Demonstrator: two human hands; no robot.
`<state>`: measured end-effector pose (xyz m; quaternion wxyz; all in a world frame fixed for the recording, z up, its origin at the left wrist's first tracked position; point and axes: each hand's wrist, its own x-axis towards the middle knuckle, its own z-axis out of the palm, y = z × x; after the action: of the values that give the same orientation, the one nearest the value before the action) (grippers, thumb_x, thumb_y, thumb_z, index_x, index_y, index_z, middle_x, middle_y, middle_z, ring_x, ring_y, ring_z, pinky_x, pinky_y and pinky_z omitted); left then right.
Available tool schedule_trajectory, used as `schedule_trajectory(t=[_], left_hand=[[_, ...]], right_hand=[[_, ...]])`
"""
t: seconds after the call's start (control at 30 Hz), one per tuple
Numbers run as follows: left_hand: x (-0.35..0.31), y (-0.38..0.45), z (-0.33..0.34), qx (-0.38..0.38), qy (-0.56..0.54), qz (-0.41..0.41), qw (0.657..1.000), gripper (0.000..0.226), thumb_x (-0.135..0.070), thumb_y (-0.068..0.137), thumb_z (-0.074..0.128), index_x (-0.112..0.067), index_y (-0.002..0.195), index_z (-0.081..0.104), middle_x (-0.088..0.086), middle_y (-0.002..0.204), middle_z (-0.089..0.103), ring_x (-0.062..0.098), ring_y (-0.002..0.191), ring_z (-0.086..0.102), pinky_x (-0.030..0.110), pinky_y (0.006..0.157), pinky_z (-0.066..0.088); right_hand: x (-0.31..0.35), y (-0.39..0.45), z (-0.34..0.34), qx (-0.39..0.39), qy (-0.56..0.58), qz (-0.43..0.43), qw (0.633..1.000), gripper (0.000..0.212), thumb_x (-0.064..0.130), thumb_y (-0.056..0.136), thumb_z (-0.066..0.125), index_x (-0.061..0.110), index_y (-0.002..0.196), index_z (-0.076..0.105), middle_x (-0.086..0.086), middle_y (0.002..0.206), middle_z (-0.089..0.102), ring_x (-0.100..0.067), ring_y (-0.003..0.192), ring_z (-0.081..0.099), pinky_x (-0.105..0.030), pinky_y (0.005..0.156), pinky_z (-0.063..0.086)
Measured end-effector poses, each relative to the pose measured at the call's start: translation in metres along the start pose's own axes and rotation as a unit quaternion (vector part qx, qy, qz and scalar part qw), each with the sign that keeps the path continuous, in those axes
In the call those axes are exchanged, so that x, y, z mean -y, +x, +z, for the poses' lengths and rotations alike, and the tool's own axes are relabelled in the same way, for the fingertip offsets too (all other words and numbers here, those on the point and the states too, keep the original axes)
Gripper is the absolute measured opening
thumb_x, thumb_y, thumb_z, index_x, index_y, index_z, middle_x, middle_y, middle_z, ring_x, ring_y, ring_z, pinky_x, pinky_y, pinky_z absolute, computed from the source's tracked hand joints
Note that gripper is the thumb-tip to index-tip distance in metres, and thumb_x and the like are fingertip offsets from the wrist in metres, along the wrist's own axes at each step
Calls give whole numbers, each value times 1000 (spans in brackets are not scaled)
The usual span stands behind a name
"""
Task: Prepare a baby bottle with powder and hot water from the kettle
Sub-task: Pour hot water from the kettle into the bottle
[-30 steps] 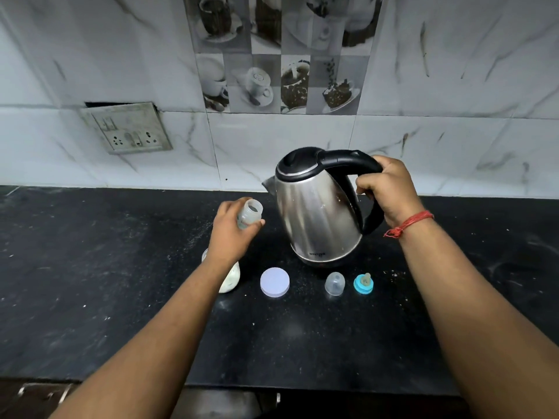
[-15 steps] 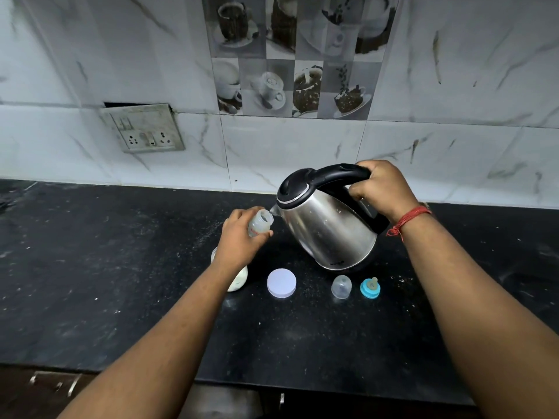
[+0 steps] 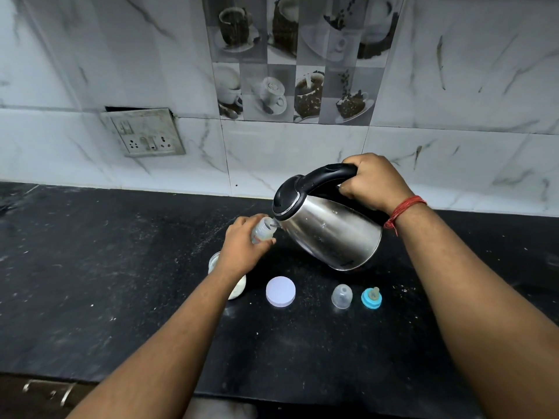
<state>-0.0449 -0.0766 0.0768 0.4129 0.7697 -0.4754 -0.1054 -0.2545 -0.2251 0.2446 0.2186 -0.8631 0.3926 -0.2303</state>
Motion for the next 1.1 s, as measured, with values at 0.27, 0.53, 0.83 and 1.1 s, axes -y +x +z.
schedule_trajectory(t=[0.27,0.53,0.83,1.1], left_hand=[[2,4,3,3,0,-1,1000,55,-33,82,82,-31,133,61,1,125,58,25,121,52,48,108,44],[0,8,4,4,-2,-5,1000,60,-32,84,82,-27,139,59,3,130,57,27,126,51,46,109,43],[-1,11,4,4,0,-12,1000,62,-31,84,82,-23,141,57,6,132,57,27,126,51,41,108,41],[-2,12,1,9,1,-19,1000,62,-32,86,80,-25,142,56,5,134,56,26,128,49,42,109,42]], right_hand=[[11,15,-8,15,-73,-22,997,16,12,64,70,23,63,58,4,62,61,-20,67,60,-29,58,43],[25,22,-10,31,-116,-52,991,12,13,66,68,20,68,59,2,67,61,-23,70,59,-31,59,46],[36,30,-5,38,-158,-80,984,11,16,66,66,23,71,59,3,71,62,-23,72,58,-27,55,35],[44,35,-5,32,-195,-105,975,15,17,67,64,22,81,65,5,74,61,-23,73,57,-26,55,36]])
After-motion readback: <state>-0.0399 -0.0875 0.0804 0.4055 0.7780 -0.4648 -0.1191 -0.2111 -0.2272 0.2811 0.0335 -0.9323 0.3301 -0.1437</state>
